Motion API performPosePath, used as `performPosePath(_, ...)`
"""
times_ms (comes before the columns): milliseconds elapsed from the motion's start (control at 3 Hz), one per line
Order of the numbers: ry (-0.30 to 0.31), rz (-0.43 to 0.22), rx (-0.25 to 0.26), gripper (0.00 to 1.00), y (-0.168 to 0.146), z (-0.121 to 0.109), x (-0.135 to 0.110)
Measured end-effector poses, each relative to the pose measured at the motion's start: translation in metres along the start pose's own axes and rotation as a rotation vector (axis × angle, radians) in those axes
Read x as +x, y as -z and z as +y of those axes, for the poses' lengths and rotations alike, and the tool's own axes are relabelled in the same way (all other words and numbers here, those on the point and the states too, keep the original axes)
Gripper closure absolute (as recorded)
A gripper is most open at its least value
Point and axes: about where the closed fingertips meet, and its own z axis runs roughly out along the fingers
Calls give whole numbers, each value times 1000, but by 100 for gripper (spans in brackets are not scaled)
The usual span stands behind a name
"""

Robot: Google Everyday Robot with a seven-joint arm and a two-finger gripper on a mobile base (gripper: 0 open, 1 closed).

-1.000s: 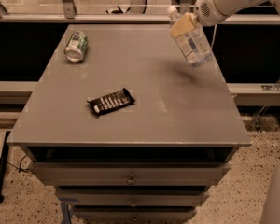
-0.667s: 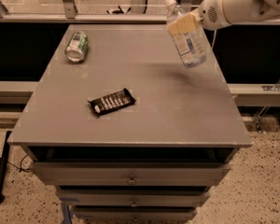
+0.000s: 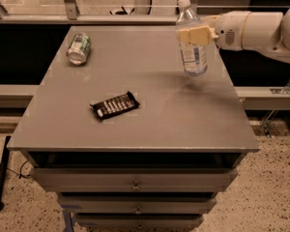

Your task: Place blue plastic bottle upright

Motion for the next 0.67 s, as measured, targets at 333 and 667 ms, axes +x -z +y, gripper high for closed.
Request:
performPosePath(333, 87, -174, -57, 100, 13, 8, 1)
performPosePath(667, 155, -252, -99, 100, 19, 14, 5)
